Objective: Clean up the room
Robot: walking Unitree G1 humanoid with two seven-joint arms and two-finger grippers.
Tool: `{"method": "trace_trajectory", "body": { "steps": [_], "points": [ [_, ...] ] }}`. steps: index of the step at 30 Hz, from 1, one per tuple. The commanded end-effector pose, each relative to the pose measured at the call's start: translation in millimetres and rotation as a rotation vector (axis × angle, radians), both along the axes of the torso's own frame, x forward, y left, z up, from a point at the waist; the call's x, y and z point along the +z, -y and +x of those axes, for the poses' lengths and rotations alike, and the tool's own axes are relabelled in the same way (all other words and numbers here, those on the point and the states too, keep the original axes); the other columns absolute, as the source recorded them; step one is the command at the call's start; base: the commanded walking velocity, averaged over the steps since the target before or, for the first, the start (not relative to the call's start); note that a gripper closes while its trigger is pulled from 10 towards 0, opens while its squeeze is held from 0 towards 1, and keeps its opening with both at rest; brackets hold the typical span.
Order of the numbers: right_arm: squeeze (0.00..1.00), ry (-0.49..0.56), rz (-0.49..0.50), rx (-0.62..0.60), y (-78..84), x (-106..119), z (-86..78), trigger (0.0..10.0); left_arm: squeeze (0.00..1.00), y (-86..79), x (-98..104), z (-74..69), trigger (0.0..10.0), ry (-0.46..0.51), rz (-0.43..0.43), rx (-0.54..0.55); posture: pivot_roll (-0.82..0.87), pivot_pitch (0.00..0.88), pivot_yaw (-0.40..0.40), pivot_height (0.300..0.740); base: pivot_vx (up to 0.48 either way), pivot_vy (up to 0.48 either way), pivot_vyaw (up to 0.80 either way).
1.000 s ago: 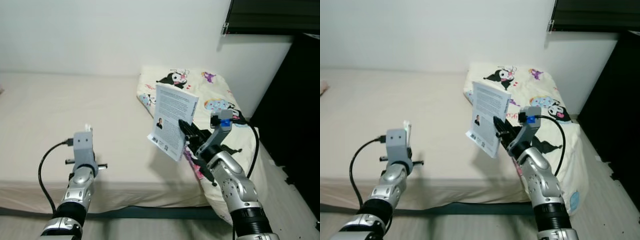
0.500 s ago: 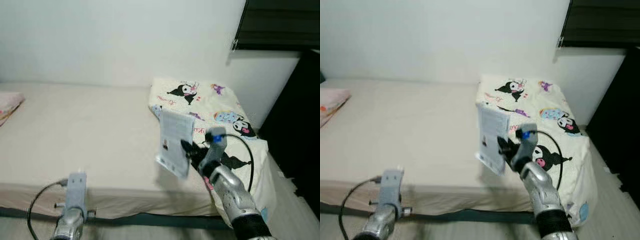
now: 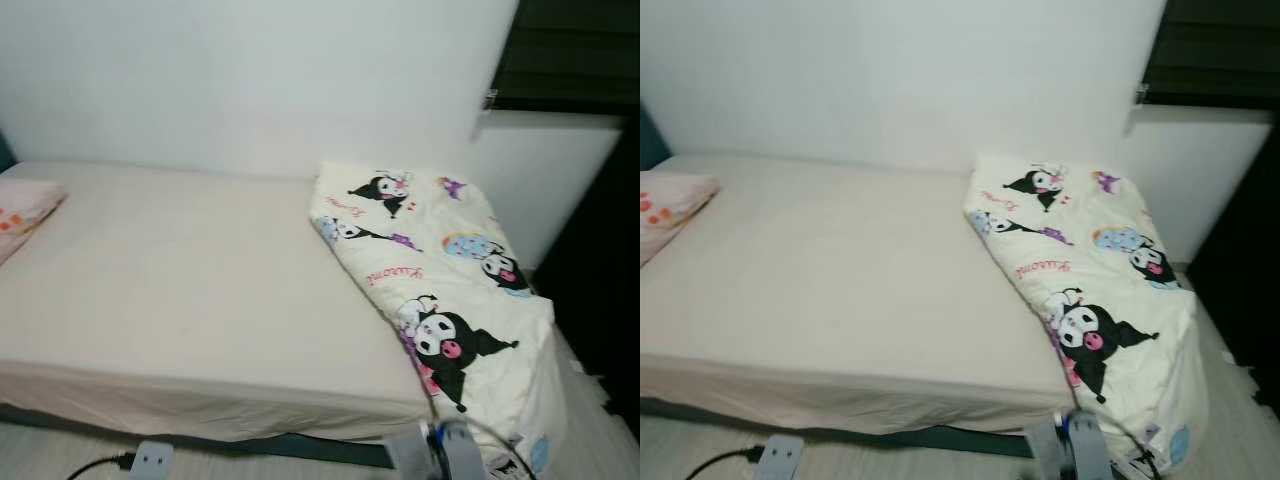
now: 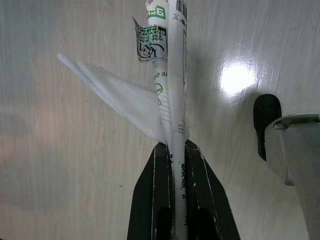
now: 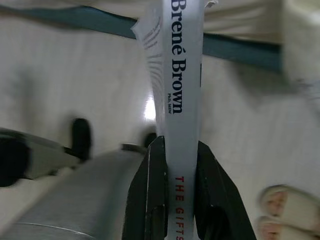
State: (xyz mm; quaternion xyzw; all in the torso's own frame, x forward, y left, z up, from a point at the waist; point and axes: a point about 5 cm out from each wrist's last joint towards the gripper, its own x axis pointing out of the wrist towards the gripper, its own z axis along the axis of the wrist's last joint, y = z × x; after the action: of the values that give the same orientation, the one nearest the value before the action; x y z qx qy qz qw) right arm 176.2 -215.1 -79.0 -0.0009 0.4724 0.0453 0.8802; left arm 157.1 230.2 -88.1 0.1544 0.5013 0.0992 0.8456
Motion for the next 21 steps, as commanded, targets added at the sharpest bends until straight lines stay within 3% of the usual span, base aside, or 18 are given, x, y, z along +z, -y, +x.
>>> {"method": "trace_trajectory", "body": {
  "steps": [1, 3, 8, 14, 21],
  "points": [
    [0.0, 0.062, 0.007, -0.029, 1.8, 7.7, 13.5, 10.0, 0.0, 1.4, -1.4, -2.3, 10.0, -0.014, 0.0, -0.014, -0.1, 0.0, -0.032, 0.74, 0.0, 0.0, 0.72],
    [0.0, 0.03, 0.001, -0.125, 13.7, 2.3, 0.3, 10.0, 0.0, 1.6, -2.4, -4.8, 10.0, -0.021, -0.002, -0.034, -0.09, 0.0, -0.031, 0.74, 0.0, 0.0, 0.72],
    [0.0, -0.022, -0.059, -0.117, 21.7, -3.4, -13.4, 10.0, 0.0, -1.4, -2.1, -5.6, 10.0, -0.03, 0.008, -0.05, -0.09, 0.0, -0.028, 0.74, 0.0, 0.0, 0.72],
    [0.0, -0.033, -0.083, -0.153, 29.1, -3.5, -17.2, 10.0, 0.0, 0.3, -0.6, -0.6, 10.0, -0.017, -0.003, -0.056, -0.08, 0.0, -0.028, 0.74, 0.0, 0.0, 0.71],
    [0.0, -0.001, -0.124, -0.144, 36.2, 3.0, -6.4, 10.0, 0.0, 3.0, 0.2, 2.9, 10.0, -0.006, -0.022, -0.05, -0.09, 0.0, -0.024, 0.74, 0.0, 0.0, 0.72]
  ]
}}
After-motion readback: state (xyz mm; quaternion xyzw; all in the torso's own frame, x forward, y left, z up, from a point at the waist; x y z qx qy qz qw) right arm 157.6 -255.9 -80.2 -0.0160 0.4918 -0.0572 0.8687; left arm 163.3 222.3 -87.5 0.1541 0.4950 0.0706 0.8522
